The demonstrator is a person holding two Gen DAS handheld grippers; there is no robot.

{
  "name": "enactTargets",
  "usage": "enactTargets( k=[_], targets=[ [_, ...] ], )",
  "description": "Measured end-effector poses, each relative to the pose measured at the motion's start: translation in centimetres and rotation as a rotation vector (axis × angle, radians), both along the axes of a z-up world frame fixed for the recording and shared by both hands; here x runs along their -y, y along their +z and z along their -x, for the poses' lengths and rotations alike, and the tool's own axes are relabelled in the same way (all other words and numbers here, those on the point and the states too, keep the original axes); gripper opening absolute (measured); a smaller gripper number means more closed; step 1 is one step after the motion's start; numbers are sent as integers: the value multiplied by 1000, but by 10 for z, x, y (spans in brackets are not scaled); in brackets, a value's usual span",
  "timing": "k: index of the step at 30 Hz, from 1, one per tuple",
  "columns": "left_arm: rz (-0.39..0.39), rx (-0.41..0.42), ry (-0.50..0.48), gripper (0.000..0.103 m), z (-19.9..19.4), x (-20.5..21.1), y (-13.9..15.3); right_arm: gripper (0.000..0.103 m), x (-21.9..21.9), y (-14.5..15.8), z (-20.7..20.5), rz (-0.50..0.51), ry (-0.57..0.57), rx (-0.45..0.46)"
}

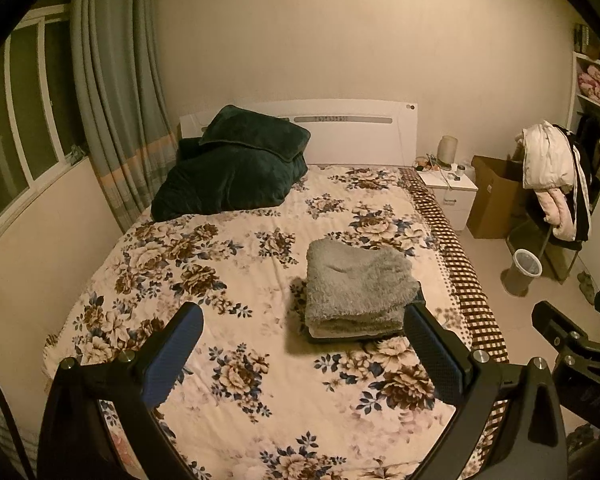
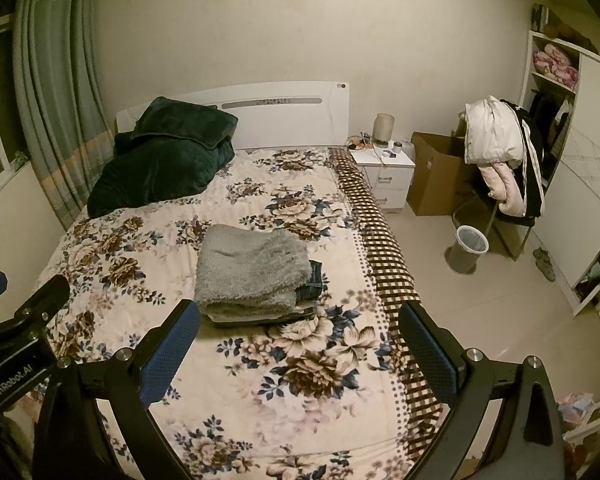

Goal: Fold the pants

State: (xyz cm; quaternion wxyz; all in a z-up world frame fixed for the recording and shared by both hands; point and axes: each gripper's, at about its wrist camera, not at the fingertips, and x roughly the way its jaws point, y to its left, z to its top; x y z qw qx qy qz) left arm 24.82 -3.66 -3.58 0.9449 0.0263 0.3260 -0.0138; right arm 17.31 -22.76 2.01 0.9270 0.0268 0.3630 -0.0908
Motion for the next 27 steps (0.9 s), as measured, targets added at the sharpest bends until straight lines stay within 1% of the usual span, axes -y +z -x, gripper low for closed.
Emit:
enactTargets(
  k=[19,27],
  targets=[
    [7,-6,3,103,1,1,-1,102,0,0,2,-2,-8,-1],
    [17,10,10,103,9,4,-2,102,1,0,2,-3,-10,0]
  ],
)
